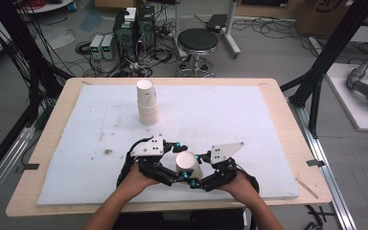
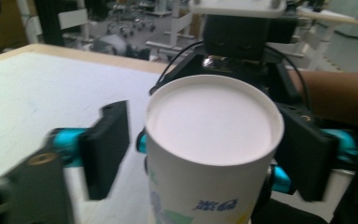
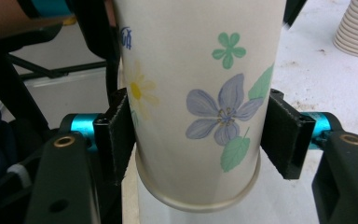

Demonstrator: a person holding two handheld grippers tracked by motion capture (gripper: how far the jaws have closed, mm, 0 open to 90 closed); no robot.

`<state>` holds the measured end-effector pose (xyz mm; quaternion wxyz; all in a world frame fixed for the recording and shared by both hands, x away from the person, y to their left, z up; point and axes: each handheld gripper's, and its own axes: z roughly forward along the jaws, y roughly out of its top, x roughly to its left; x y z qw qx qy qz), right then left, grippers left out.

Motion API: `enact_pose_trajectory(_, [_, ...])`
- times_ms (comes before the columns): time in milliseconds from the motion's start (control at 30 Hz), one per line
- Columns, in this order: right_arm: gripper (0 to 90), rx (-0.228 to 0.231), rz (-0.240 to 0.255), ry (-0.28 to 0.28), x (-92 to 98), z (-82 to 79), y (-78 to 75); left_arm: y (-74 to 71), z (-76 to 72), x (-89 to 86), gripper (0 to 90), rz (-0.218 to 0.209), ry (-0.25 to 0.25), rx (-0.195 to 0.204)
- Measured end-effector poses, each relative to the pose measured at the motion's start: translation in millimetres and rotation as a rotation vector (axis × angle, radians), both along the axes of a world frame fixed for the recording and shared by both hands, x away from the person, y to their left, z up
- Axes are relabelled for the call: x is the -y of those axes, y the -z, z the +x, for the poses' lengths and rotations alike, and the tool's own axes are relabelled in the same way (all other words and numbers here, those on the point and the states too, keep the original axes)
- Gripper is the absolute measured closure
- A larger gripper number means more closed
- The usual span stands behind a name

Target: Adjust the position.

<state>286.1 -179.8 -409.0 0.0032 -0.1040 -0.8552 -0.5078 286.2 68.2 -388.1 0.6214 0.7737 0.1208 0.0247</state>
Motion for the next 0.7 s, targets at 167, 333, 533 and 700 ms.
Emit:
enact_pose_trajectory(167, [35.9,0.022,-0.058,-0.014,-0.9,0.0,-0.6,-6.4,0.9,-7.1,17.6,0.049,0.031,-0.011])
enact_pose_trajectory(333, [36.1,0.058,-0.137,-0.037,-4.3,1.7,-5.1,-13.3,2.1,-12.2,17.6,0.13,0.062,-0.015])
enact_pose_trajectory(533, [36.0,0.084,-0.235,-0.067,-13.1,3.9,-13.0,-18.0,2.6,-12.4,17.6,0.198,0.081,-0.01])
enact_pose_trajectory(700, [36.0,0.089,-0.292,-0.088,-19.8,5.9,-17.7,-19.0,3.0,-10.8,17.7,0.251,0.098,-0.003])
